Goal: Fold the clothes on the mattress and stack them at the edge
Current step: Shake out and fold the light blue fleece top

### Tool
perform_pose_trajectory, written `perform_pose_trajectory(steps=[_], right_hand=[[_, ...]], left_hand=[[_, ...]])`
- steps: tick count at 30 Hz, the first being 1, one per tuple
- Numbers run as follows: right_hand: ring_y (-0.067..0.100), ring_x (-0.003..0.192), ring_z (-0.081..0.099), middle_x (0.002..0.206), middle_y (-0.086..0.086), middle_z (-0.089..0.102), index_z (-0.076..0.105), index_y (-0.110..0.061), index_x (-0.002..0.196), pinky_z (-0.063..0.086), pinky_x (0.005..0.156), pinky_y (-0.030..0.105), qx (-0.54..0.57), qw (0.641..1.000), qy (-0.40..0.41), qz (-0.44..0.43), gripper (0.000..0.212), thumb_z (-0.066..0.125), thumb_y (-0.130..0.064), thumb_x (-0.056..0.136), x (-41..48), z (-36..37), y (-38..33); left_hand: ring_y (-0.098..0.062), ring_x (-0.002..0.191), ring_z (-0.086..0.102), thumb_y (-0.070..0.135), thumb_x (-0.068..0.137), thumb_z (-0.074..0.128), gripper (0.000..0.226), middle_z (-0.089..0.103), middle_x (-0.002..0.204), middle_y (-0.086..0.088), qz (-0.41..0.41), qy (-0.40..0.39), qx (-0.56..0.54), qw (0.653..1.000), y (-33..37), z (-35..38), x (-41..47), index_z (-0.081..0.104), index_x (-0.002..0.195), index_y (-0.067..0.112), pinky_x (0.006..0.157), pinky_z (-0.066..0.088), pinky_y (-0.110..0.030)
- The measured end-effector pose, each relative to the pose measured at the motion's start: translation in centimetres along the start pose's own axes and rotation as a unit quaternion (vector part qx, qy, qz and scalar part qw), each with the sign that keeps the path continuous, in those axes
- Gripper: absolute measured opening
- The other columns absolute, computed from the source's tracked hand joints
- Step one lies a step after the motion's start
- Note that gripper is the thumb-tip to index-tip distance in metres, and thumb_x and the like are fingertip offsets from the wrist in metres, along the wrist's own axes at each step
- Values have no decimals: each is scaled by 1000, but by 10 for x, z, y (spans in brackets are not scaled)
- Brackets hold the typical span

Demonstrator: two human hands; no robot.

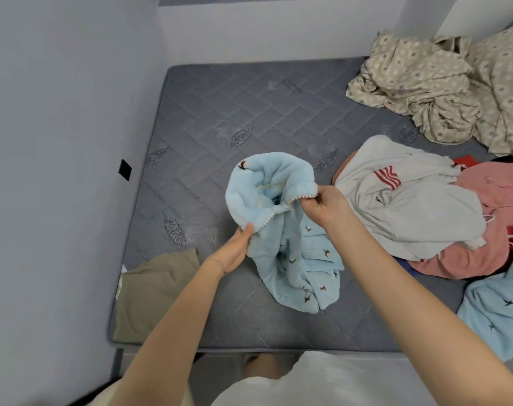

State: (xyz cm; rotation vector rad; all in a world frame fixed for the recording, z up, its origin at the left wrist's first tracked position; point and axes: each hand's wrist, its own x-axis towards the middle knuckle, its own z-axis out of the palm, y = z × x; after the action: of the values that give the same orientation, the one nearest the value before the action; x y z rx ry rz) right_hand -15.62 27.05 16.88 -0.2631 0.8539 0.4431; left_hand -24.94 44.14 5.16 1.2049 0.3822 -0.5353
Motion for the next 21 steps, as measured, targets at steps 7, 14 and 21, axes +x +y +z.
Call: perform_pose_trajectory(steps=[7,14,21], right_hand=[[30,129,48,136,21,51,46,6,133,35,111,33,-109,992,-63,-29,41,24,9,99,14,-9,3],[12,89,63,104,8,65,65,-8,102,52,72,21,-543,827,-68,-128,11,60,-7,92,30,-36,8],[9,136,30,145,-12,35,27,-31,148,23,109,32,-643,746,-153,-83,73,64,-38,86,54,-44,-26]], left_hand=[[-15,124,53,23,89,65,40,60,130,2,71,120,56,989,14,6,9,56,128,20,109,40,-36],[-16,115,54,4,102,33,38,57,123,-10,66,153,-90,982,41,-4,6,37,140,0,105,40,-29],[-32,104,66,-4,78,65,21,72,95,-15,238,368,-45,898,53,2,-6,69,98,-6,100,49,-35]])
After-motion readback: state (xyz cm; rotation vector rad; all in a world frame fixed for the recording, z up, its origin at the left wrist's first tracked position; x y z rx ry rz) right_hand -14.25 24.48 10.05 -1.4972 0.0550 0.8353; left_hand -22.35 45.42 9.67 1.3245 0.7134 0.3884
